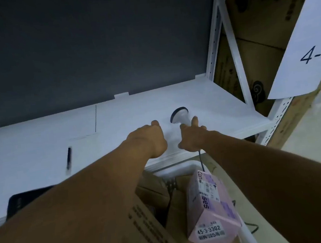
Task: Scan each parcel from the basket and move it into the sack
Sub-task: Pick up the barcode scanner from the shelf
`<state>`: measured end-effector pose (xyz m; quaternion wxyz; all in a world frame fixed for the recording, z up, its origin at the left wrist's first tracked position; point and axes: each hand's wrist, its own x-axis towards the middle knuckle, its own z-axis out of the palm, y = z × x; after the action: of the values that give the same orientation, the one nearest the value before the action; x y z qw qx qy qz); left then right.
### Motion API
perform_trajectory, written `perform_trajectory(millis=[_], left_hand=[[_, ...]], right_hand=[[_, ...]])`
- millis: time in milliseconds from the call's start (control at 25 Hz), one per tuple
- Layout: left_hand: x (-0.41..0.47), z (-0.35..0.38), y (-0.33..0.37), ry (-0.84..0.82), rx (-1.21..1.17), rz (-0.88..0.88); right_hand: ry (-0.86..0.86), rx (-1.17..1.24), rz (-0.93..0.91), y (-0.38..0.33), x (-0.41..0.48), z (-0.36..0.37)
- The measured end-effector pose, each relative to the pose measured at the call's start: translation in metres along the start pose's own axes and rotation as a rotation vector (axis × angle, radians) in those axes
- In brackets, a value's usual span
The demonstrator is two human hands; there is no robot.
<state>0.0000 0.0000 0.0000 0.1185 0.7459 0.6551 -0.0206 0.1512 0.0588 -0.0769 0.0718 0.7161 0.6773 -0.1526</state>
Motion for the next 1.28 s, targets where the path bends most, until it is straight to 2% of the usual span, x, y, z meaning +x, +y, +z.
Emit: perform_trajectory(millis=[400, 720, 920, 1120, 1280], left_hand=[[0.013, 0.017, 0.000, -0.066, 0.081, -0.020], [0.018, 0.023, 0.001, -0.059, 0.110, -0.006], [0.011, 0.020, -0.001, -0.050, 0.145, 0.005], [-0.011, 0.011, -0.005, -0.062, 0.124, -0.008], [-0.040, -0.005, -0.004, -0.049, 0.108, -0.023]], right_hand=[[-0.016, -0.009, -0.003, 0.012, 0.032, 0.021], [0.140, 0.004, -0.037, 0.014, 0.035, 0.017], [0.282, -0.169, -0.082, 0.015, 0.010, 0.009], [0.332, -0.353, -0.080, 0.020, -0.018, -0.008], [0.350, -0.389, -0.069, 0.028, -0.050, -0.025]])
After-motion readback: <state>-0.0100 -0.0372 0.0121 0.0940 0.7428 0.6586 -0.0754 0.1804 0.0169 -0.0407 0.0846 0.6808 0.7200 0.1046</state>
